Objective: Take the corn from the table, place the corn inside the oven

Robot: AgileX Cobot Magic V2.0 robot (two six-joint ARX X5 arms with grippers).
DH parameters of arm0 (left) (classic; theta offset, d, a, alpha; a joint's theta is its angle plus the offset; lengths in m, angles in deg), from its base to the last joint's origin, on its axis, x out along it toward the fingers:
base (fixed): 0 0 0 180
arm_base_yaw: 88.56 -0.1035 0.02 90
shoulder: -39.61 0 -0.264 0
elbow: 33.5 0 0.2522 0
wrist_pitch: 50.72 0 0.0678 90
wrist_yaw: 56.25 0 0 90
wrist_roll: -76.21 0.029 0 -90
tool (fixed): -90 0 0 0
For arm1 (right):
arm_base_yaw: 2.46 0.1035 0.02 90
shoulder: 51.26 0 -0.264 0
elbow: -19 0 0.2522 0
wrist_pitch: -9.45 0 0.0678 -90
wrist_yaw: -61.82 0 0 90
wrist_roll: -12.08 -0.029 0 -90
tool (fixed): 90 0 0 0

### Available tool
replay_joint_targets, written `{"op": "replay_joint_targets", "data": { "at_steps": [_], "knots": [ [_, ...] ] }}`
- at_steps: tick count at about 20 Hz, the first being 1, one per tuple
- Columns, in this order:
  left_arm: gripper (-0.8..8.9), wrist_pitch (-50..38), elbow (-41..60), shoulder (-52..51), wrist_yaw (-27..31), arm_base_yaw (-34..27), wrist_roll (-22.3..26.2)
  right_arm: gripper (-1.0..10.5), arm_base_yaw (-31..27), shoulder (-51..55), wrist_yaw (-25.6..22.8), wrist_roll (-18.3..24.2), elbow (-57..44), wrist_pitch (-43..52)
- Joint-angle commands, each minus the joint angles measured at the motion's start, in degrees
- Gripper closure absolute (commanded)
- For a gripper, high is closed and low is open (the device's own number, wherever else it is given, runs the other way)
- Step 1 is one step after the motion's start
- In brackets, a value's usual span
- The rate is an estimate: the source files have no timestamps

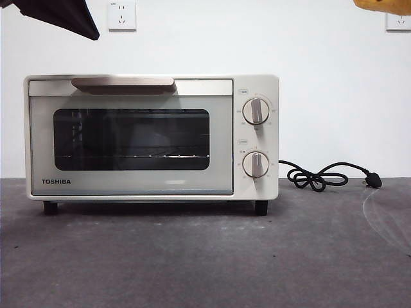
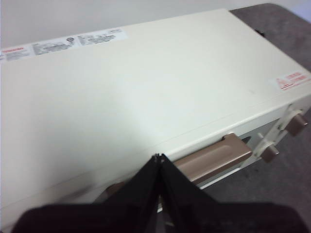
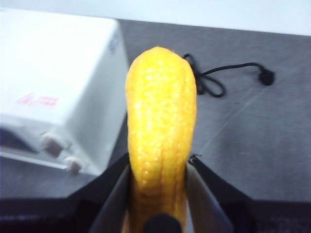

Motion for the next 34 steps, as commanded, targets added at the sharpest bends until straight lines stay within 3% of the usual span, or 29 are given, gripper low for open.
{"op": "replay_joint_targets", "data": {
  "at_steps": [1, 10, 13, 26, 34],
  "knots": [
    [8.19, -0.6, -0.3, 0.2, 2.1, 1.3, 2.6, 9.6, 0.1, 0.9, 2.6, 0.2, 0.1, -1.3],
    [8.19, -0.5, -0.4, 2.4, 6.6, 4.7, 5.4, 9.6, 0.1, 1.6, 19.4, 0.2, 0.1, -3.3],
    [8.19, -0.4, -0.4, 4.1, 6.7, 5.3, 5.5, 9.6, 0.1, 1.6, 22.7, 0.2, 0.1, -3.2],
    [8.19, 1.5, -0.4, 9.5, 8.0, 6.3, 6.5, 9.6, 0.1, 1.6, 23.1, 0.2, 0.1, -3.2],
    [8.19, 8.9, -0.4, 10.5, 7.1, 7.5, 6.4, 9.6, 0.1, 1.6, 23.1, 0.3, 0.1, -3.0]
  ]
}}
